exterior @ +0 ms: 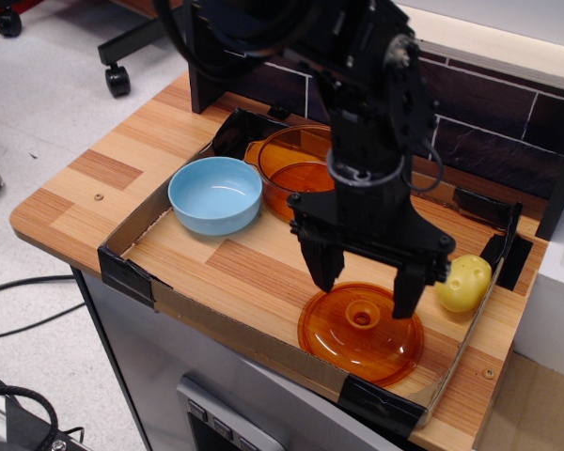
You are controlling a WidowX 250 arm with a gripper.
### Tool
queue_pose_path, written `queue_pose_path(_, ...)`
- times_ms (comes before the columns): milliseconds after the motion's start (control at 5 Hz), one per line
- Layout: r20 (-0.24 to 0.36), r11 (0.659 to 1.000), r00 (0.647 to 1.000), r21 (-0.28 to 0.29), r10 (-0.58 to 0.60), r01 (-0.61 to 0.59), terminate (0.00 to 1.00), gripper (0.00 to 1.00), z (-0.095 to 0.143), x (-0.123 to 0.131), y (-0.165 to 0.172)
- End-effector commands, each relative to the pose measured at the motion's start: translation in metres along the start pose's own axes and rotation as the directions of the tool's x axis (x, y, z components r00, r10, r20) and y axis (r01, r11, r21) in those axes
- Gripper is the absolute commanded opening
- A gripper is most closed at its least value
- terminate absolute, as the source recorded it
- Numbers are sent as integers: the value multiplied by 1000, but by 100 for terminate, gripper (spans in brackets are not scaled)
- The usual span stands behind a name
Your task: Put lid on pot
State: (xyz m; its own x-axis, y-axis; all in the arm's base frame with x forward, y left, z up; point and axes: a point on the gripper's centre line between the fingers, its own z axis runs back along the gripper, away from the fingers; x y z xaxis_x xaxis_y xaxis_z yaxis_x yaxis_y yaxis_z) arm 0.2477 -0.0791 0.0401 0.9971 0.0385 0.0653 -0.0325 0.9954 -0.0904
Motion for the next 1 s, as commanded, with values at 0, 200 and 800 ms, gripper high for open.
queue_pose_path(0, 9, 1000, 1000, 14, 0, 0, 0, 100, -9, 3, 4)
queue_pose_path(200, 6, 1000, 1000, 21, -3, 3, 0, 100, -14, 4, 7)
queue_pose_path(800, 12, 1000, 1000, 8, 20, -20, 0, 0, -14, 6, 7)
